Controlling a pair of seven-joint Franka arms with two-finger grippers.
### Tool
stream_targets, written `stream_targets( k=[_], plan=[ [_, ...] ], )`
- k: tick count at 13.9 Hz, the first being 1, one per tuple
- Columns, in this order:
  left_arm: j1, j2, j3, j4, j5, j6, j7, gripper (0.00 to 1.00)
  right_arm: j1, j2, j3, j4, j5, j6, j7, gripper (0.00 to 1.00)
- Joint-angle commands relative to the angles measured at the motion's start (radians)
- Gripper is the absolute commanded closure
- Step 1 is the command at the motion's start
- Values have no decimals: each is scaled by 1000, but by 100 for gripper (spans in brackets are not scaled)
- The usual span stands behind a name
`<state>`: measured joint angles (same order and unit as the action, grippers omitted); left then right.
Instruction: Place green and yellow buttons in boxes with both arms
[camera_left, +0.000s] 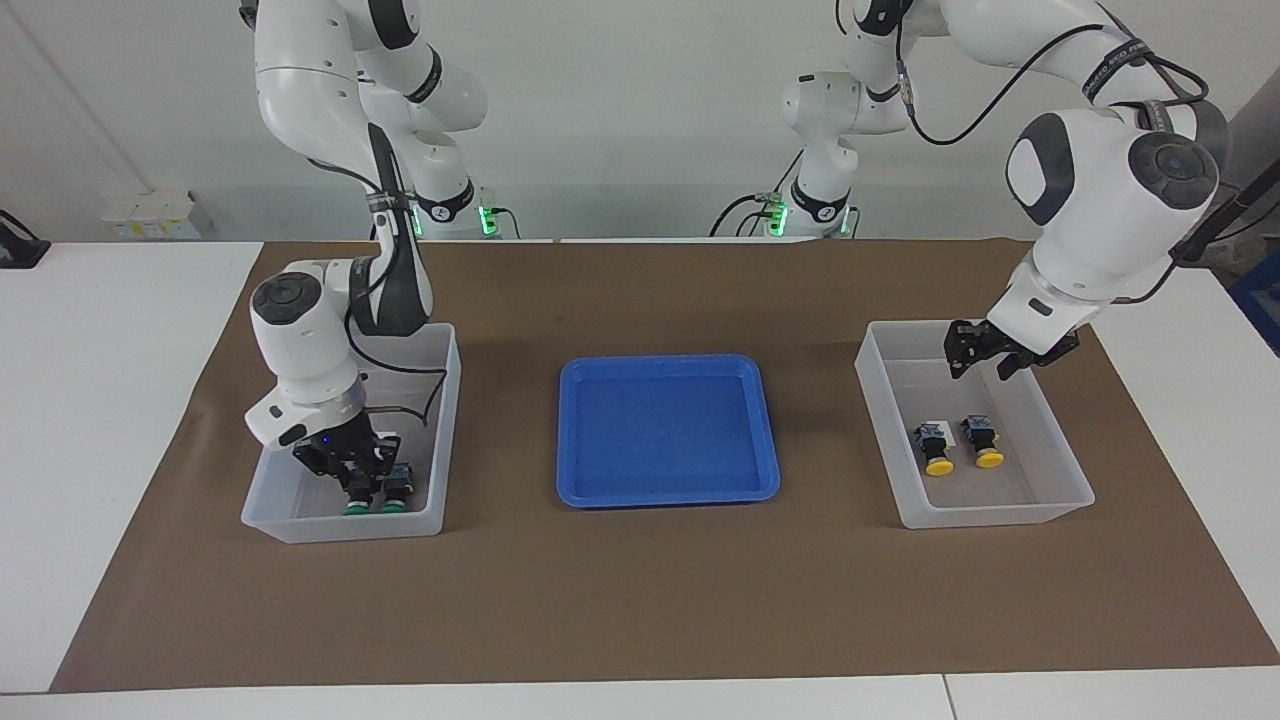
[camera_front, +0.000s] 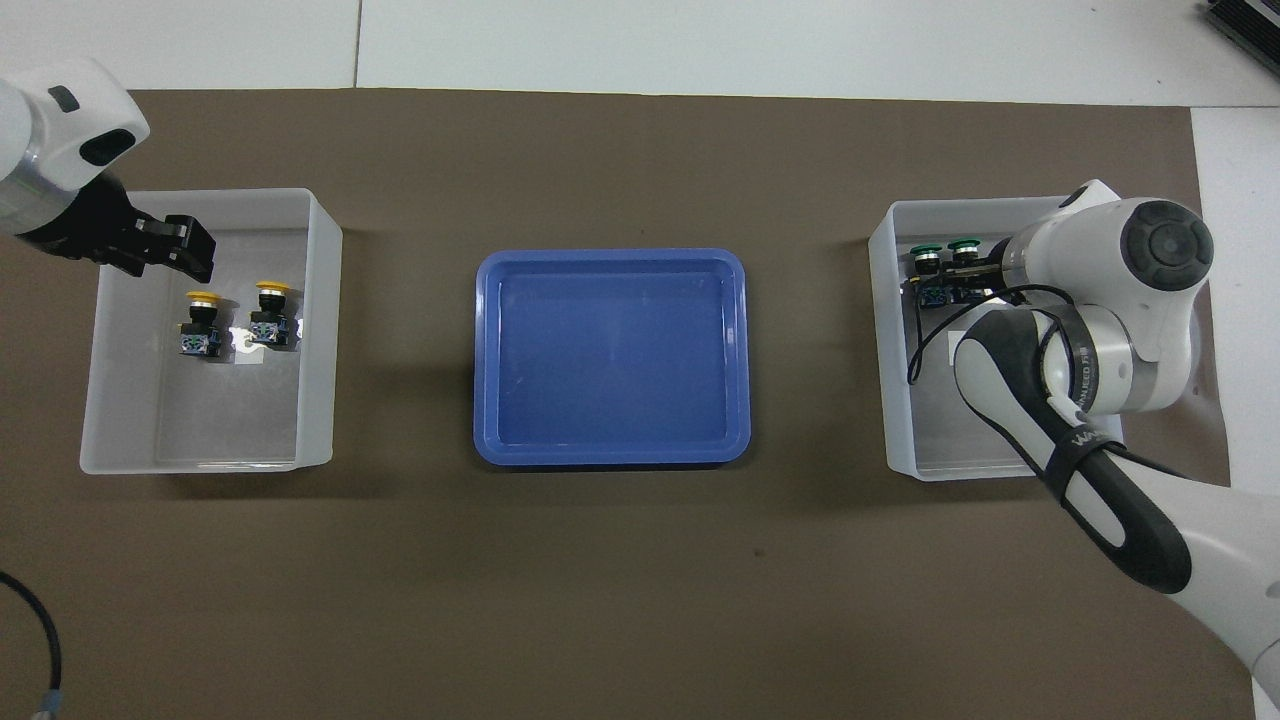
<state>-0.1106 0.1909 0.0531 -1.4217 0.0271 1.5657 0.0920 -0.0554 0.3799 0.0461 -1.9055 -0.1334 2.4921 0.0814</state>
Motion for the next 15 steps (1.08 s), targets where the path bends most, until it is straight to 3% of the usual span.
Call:
stream_targets(
  k=[1,2,4,5,15],
  plan=[
    [-3,-62,2,-49,5,-29,12,22,0,-33,12,3,24,-16,-38,0],
    [-1,-80,2,-78,5,-27,18,11,0,-51,12,9,24,-48,-38,0],
    [0,-119,2,-156,5,2,44,8,2,-102,14,22,24,-110,-38,0],
    [2,-129,2,-184,5,28,54,0,3,-127,14,25,24,-143,-38,0],
    [12,-133,4,-189,5,45,49,0,-1,-346,51,115,107,-582,-29,0]
  ],
)
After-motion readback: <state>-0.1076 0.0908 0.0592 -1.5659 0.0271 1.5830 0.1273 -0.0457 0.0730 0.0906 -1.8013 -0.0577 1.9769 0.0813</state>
